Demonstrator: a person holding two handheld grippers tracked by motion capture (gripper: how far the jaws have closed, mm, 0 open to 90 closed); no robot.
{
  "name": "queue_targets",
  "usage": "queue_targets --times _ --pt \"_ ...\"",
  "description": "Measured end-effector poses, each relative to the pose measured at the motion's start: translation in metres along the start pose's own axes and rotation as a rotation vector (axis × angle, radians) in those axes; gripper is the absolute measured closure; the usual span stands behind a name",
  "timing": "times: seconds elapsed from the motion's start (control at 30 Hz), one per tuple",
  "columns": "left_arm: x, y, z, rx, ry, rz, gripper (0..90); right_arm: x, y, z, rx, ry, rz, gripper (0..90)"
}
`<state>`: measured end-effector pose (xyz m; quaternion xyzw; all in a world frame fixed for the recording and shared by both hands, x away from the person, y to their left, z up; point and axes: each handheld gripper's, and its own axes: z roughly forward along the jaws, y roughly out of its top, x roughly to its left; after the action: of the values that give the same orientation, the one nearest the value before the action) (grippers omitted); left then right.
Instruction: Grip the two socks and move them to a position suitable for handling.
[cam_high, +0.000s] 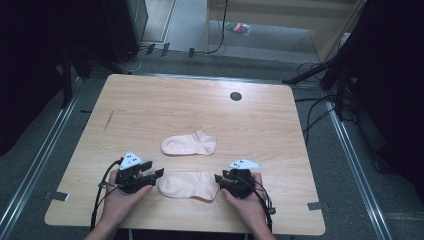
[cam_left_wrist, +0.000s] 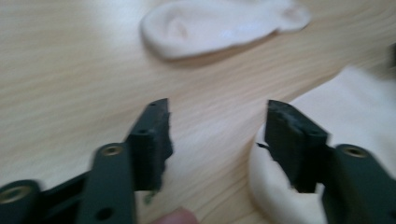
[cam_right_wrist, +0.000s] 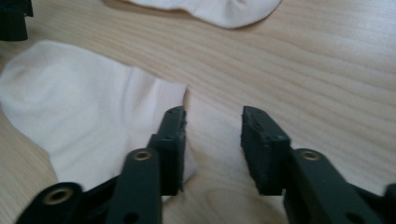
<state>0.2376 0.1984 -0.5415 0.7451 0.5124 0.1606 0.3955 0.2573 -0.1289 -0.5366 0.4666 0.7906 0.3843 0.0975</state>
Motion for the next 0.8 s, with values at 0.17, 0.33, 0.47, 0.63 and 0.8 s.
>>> queue_targets --times 0.17,0.33,0.47,0.63,0.8 --pt "-0.015 -0.005 0.008 0.046 0.107 0.067 28.4 0.012 -0.009 0.003 -0.010 -0.097 -0.060 38.8" --pt "-0.022 -0.006 0.010 0.066 0.168 0.121 25.7 0.016 -0.011 0.004 -0.014 -0.209 -0.127 25.8" --pt "-0.019 -0.006 0.010 0.065 0.167 0.113 25.2 0.009 -0.012 0.003 -0.004 -0.241 -0.105 20.9" --pt "-0.017 -0.007 0.008 0.044 0.138 0.093 27.5 0.006 -0.011 0.002 -0.014 -0.244 -0.085 23.9" --pt "-0.004 0.002 -0.006 -0.083 0.076 0.017 31.1 0.004 0.002 -0.014 -0.127 -0.158 -0.038 32.4"
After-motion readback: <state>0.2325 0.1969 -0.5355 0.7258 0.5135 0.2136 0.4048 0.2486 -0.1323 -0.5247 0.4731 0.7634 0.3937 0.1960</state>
